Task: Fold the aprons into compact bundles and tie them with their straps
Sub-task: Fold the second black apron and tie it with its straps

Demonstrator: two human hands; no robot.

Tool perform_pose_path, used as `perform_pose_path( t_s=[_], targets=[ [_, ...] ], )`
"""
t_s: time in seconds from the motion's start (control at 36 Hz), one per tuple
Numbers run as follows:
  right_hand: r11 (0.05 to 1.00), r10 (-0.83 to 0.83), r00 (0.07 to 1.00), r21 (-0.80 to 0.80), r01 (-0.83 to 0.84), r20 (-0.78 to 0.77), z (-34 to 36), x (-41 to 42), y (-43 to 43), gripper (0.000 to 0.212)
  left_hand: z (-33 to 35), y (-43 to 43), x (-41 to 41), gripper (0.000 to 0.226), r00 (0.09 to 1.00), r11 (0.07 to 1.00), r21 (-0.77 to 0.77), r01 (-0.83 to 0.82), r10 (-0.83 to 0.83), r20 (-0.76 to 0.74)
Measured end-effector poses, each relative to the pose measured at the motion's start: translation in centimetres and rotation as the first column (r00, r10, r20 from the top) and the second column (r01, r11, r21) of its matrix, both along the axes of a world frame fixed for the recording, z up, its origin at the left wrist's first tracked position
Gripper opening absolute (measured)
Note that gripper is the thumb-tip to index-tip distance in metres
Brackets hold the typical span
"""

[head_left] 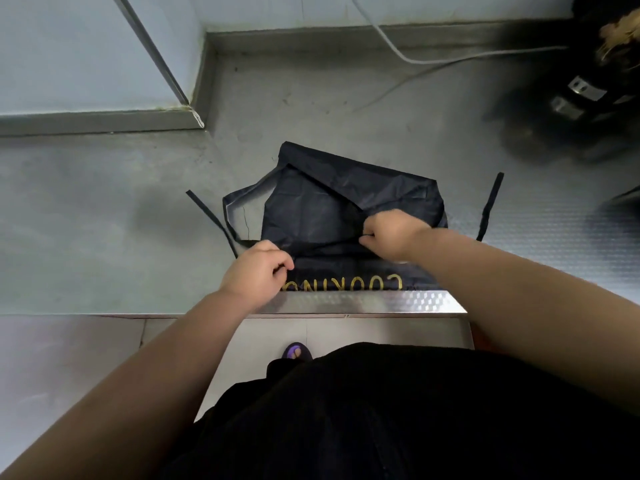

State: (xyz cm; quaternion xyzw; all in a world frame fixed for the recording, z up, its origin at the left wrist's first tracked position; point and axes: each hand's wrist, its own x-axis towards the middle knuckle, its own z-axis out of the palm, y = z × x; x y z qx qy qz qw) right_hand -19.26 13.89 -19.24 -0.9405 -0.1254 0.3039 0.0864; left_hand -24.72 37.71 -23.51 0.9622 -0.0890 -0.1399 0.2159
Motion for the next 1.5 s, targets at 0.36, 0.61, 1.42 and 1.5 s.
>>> perform_pose_path(
  t_s=[0.36,0.61,1.42,1.5],
  targets=[
    [0.55,-0.662,0.745,0.729,0.408,0.084,7.5,7.9,-2.0,0.072,0.6,-0.7,2.6,0.019,0.986,0.991,0.116,0.069,-0.05,-0.157],
    [0.845,-0.484,0.874,0.281,0.455,0.038,1.2,3.1,-3.5,0.043,1.3,-1.6,4.0,0.055,0.961,0.986,0.148,0.077,-0.034,-0.274],
    [0.996,0.09,0.974,0.004,-0.093,0.207,-2.1,-7.3,-3.8,0.047,1.0,-2.4,0.5,0.057,0.951,0.903,0.312,0.294,-0.308,-0.005],
    [1.0,-0.024,0.976,0.022,0.019,0.214,-1.1,-6.5,-4.3,0.042,1.9,-2.3,2.1,0.024,0.947,0.919,0.226,0.322,-0.311,-0.086]
  ],
)
